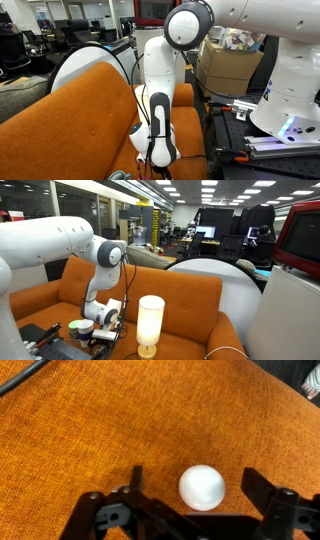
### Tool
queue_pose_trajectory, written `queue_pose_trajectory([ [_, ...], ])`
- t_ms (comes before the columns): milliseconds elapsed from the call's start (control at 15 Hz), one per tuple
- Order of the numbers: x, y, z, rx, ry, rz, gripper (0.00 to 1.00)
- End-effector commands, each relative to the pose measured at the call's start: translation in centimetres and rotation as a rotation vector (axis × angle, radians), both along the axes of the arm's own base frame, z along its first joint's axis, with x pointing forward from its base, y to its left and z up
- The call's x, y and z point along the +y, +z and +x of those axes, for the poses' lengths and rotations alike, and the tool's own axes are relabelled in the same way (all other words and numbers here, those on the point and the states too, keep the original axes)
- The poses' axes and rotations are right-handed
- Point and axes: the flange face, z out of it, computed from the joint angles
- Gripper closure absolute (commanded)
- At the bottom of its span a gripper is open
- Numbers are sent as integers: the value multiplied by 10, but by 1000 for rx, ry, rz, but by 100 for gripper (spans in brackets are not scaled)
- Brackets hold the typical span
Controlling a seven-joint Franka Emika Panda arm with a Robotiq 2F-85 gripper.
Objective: Put the white object inside the white and blue coffee cup
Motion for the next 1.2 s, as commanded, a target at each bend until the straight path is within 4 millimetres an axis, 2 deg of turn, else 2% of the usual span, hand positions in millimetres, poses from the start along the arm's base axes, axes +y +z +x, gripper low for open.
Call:
queue_pose_trajectory([
  [0, 1, -3, 4, 21, 21, -2, 0],
  [67, 1, -4, 4, 24, 24, 1, 20],
  [667, -1, 3, 9, 24, 17, 16, 84],
  [933, -2, 24, 14, -23, 9, 17, 86],
  [1133, 0, 57, 20, -94, -16, -8, 86],
])
